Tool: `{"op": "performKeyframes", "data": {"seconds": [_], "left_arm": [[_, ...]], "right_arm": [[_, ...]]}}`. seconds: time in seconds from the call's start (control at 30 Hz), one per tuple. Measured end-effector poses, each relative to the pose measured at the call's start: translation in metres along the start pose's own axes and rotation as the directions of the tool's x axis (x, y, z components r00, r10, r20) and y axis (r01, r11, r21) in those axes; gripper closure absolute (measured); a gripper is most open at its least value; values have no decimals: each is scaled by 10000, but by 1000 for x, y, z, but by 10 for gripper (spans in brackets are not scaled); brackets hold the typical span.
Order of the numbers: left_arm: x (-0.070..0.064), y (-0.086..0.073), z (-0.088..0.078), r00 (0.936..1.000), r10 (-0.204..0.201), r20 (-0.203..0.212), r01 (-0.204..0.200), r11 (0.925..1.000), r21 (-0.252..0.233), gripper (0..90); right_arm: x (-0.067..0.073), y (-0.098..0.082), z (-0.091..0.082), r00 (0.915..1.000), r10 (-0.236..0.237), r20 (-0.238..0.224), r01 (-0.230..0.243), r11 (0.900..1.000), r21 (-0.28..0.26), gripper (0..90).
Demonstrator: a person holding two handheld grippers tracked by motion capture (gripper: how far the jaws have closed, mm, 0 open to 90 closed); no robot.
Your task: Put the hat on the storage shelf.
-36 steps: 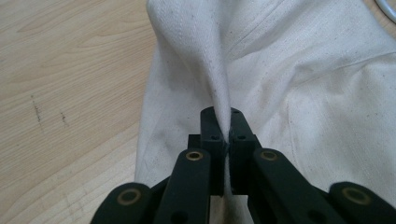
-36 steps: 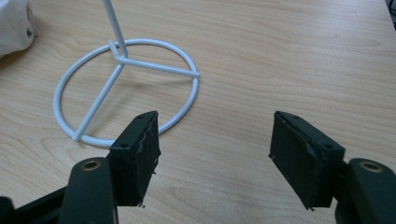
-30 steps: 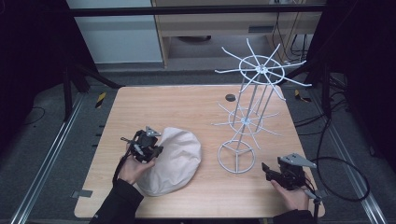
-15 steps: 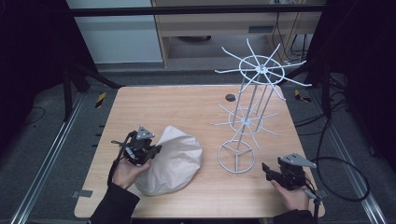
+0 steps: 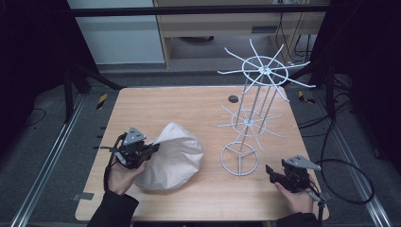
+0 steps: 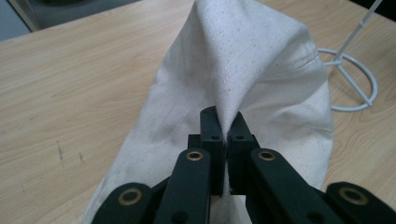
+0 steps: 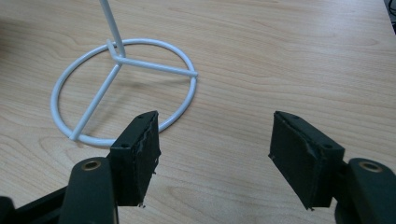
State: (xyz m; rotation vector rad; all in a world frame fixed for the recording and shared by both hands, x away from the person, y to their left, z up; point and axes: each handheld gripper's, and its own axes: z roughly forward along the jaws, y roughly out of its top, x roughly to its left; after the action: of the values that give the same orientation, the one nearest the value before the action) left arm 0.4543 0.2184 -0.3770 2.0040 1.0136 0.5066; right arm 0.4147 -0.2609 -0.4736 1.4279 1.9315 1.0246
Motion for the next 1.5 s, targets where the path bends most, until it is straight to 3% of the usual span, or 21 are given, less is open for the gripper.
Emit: {"op": "performKeyframes", "data": {"seconds": [0.27, 0.73, 0.93, 1.03, 1.2, 1.37, 1.5], "left_arm": [[3, 1, -13, 9997, -212, -132, 200, 9958, -899, 889], [1, 3, -30, 9985, -532, -114, 497, 9764, -2104, 889], [0, 7, -43, 9977, -666, -108, 608, 9577, -2814, 889], [0, 9, -51, 9971, -759, -78, 692, 9425, -3269, 889], [1, 13, -59, 9963, -849, -103, 749, 9242, -3745, 889], [-2, 18, -68, 9964, -836, -128, 699, 8995, -4314, 889], [-4, 24, -75, 9963, -858, -40, 731, 8706, -4866, 889]], "right_arm": [[0, 0, -2, 10000, -38, 8, 38, 9997, -237, 325], [0, -1, -2, 9997, -242, 49, 244, 9987, -452, 317], [0, -1, -2, 9998, -209, 27, 211, 9987, -470, 318], [0, -1, -2, 9998, -216, 46, 218, 9987, -466, 318], [0, -1, -2, 9997, -231, 49, 233, 9985, -505, 316], [0, -1, -2, 9995, -289, 92, 293, 9982, -525, 316], [-1, -1, -2, 9996, -260, 117, 266, 9983, -527, 316]]}}
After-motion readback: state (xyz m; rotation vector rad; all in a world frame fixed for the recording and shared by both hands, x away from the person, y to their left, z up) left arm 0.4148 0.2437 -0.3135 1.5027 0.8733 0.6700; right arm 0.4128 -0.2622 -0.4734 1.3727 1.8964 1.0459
